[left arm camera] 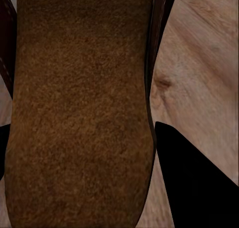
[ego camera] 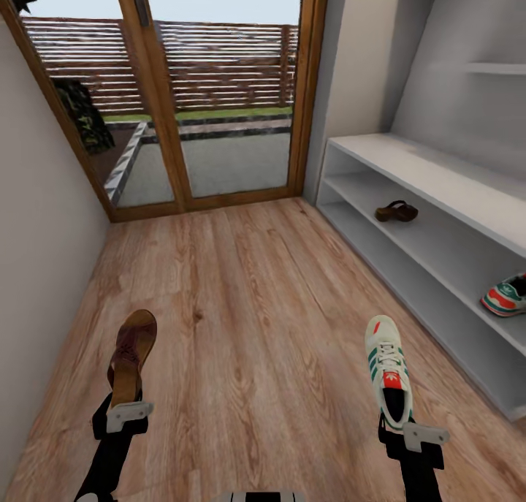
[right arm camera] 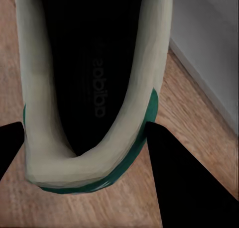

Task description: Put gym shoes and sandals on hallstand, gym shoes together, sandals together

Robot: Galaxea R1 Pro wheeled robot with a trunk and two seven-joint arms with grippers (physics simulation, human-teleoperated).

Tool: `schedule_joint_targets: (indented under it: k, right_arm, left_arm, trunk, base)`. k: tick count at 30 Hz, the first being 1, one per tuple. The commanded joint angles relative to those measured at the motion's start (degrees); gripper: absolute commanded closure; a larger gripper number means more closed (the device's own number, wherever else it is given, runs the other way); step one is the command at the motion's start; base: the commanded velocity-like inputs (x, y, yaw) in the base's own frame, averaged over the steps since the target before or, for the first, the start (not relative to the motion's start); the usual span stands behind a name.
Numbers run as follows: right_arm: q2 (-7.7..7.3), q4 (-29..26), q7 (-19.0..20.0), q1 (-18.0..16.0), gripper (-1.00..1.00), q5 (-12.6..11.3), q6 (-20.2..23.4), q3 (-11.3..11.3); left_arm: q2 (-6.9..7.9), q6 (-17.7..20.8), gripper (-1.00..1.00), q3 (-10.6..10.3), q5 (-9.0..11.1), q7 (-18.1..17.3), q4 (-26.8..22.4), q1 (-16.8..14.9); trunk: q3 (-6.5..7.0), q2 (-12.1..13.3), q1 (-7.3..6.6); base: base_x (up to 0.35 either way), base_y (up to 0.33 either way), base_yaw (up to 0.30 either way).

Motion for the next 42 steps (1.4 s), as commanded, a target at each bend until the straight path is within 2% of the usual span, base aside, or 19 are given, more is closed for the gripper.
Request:
schedule_joint_targets:
  k: [1, 19, 32, 42]
  right_arm:
    - [0.0, 0.0, 0.0, 0.0, 1.0, -0.1, 0.0, 0.0]
    - [0.0, -0.2, 0.0, 0.0, 1.0, -0.1, 0.0, 0.0]
    - [0.07, -0.3, 0.0, 0.0, 1.0, -0.1, 0.0, 0.1]
    - [0.03, -0.2, 0.0, 0.0, 1.0, -0.1, 0.0, 0.2]
  left_arm:
    - [0.0, 0.0, 1.0, 0.0, -0.1, 0.0, 0.0, 0.0]
    - [-0.04, 0.0, 1.0, 0.0, -0.1, 0.0, 0.1, 0.0]
    - [-0.01, 0.0, 1.0, 0.0, -0.1, 0.1, 0.2, 0.0]
    - [-0.01, 0.0, 1.0, 0.0, -0.1, 0.1, 0.2, 0.0]
  trunk:
    - [0.03, 0.0, 0.0]
    - [0.49, 0.0, 0.0]
    - [0.58, 0.0, 0.0]
    - [0.58, 0.0, 0.0]
  base:
    - [0.0, 0.0, -0.276]
    - [0.0, 0.0, -0.268]
    - [0.0, 0.0, -0.078]
    - [0.0, 0.0, -0.21]
